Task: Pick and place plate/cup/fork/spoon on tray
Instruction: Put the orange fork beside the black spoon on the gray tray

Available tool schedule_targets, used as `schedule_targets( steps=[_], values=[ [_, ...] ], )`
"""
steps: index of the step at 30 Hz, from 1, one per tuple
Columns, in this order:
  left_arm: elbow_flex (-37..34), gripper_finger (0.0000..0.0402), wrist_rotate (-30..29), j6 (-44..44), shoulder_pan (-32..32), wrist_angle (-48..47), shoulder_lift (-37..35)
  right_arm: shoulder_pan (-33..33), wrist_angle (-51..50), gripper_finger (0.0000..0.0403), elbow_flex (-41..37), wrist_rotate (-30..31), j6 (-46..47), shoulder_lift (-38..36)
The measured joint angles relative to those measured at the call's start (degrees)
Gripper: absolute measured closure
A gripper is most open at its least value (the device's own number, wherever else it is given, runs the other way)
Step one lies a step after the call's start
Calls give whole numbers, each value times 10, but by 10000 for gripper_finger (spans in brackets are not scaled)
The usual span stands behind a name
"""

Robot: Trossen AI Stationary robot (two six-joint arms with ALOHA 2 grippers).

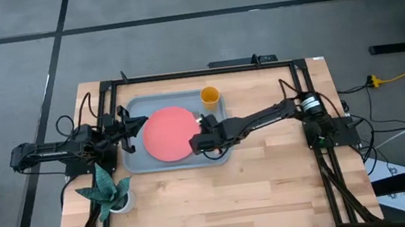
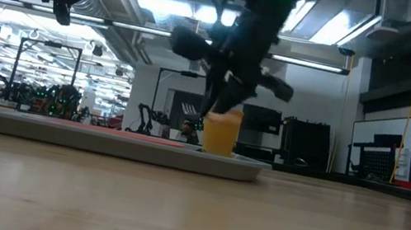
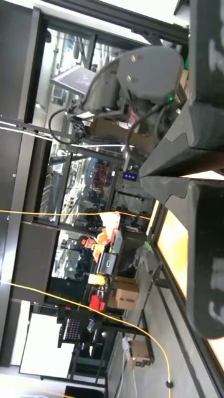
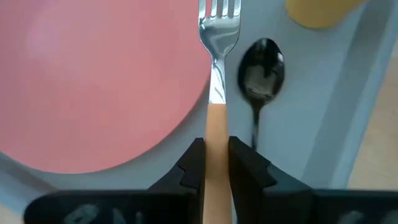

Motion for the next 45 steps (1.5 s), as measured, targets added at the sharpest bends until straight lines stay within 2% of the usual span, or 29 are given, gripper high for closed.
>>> schedule_targets(
  steps=[4, 12, 24, 45],
  values=[
    [0, 401, 0, 0, 0, 0, 0, 0, 39, 355, -58, -2, 36, -22],
    [0, 401, 0, 0, 0, 0, 0, 0, 43, 355, -98, -11, 87, -21],
    [0, 401, 0, 0, 0, 0, 0, -2, 72, 355, -147, -12, 103, -21],
    [0, 401, 0, 0, 0, 0, 0, -2, 93, 355, -149, 9, 129, -2]
  ],
)
